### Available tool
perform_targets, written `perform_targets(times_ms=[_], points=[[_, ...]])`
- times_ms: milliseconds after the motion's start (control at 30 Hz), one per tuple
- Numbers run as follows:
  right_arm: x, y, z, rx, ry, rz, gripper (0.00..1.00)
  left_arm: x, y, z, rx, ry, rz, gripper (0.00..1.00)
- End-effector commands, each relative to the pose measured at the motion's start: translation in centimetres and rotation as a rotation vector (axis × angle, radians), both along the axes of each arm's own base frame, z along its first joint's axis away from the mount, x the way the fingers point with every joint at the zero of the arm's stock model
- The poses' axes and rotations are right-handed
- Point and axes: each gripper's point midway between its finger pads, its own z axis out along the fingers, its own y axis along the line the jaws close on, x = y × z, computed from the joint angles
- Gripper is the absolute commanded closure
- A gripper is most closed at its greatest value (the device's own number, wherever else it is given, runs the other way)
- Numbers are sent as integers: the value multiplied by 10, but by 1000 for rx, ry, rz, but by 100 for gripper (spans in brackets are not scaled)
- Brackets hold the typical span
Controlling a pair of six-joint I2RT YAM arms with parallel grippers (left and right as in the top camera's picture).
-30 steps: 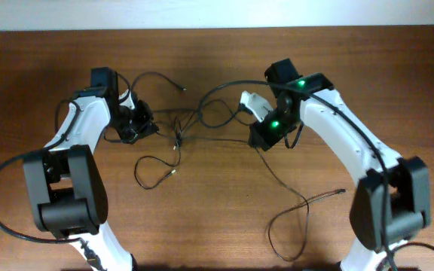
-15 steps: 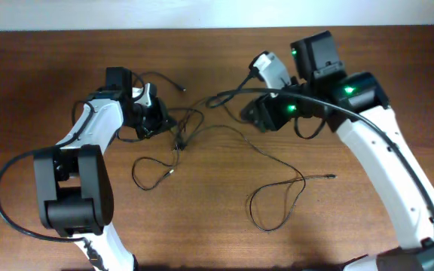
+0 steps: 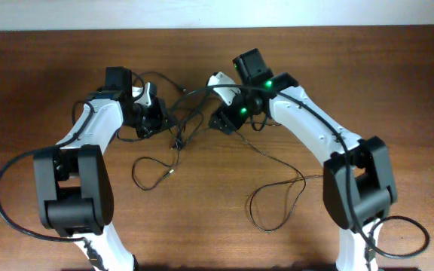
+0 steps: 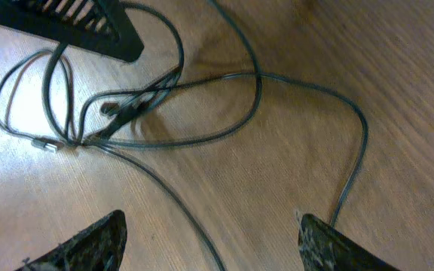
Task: Untangle cables
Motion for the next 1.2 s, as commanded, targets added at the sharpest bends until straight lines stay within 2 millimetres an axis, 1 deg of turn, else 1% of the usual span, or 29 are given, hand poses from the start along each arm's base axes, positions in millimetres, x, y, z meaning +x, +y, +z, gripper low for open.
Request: perform_targets(times_ms=[0, 67, 100, 133, 200, 233, 300, 333, 367, 433, 467, 500, 567, 600, 633, 667, 700, 733, 800, 833, 867, 900, 933, 967, 1000, 1033, 1100, 1133, 1167], points=[[-12, 22, -30, -17, 28, 59, 28, -2, 0, -5, -6, 0, -16, 98], [-22, 32, -38, -27, 43, 86, 28, -1, 0, -5, -6, -1, -16, 97], [-28, 38, -40, -33, 45, 102, 30, -1, 0, -5, -6, -2, -16, 97], [-32, 42, -42, -34, 47, 114, 36, -1, 0, -5, -6, -2, -16, 97], [-37, 46, -42, -35, 50, 125, 76, -1, 0, -5, -6, -3, -16, 97], [-38, 46, -43, -37, 57, 122, 92, -1, 0, -5, -6, -2, -16, 97], [-42, 44, -43, -41, 75, 122, 96, -1, 0, -5, -6, -3, -16, 97], [-48, 40, -38, -53, 101, 122, 96, -1, 0, -5, -6, -3, -16, 97], [-57, 39, -25, -42, 127, 132, 96, -1, 0, -5, -6, -3, -16, 98], [-62, 42, 8, 8, 103, 150, 96, -1, 0, -5, -6, -3, -16, 99], [-64, 43, 31, 42, 72, 158, 96, -1, 0, -5, -6, -3, -16, 98], [-69, 44, 62, 89, 28, 170, 96, -1, 0, -5, -6, -3, -16, 81], [-74, 42, 98, 135, -35, 178, 96, -1, 0, -5, -6, -3, -16, 69], [-78, 39, 122, 162, -81, 178, 96, -1, 0, -5, -6, -3, -16, 49], [-80, 38, 133, 173, -100, 179, 96, -1, 0, -5, -6, -3, -16, 42], [-83, 36, 143, 184, -120, 181, 96, -1, 0, -5, -6, -2, -16, 39], [-87, 35, 153, 202, -129, 187, 96, -1, 0, -5, -6, -2, -16, 40], [-88, 36, 155, 210, -121, 181, 96, -1, 0, -5, -6, -2, -16, 43], [-88, 35, 155, 219, -75, 131, 96, -1, 0, -5, -6, -2, -16, 54], [-87, 36, 156, 225, -59, 107, 96, -1, 0, -5, -6, -2, -16, 57], [-83, 35, 155, 218, -60, 76, 96, -1, 0, -5, -6, -2, -16, 64], [-67, 24, 148, 155, -74, -47, 96, -1, 0, -5, -6, -2, -16, 82], [-51, 7, 139, 68, -102, -173, 96, -1, 0, -5, -6, -2, -16, 97], [-43, -4, 134, 13, -119, -241, 96, -1, 0, -5, -6, -2, -16, 99], [-43, -7, 130, -4, -119, -249, 96, -1, 0, -5, -6, -2, -16, 99], [-45, -4, 129, 4, -105, -235, 96, -1, 0, -5, -6, -2, -16, 98], [-72, 20, 138, 121, -49, -33, 96, -1, 0, -5, -6, -2, -16, 96], [-72, 20, 137, 120, -37, -50, 96, -1, 0, -5, -6, -2, -16, 95], [-65, 10, 131, 70, -45, -118, 96, -1, 0, -5, -6, -2, -16, 92]])
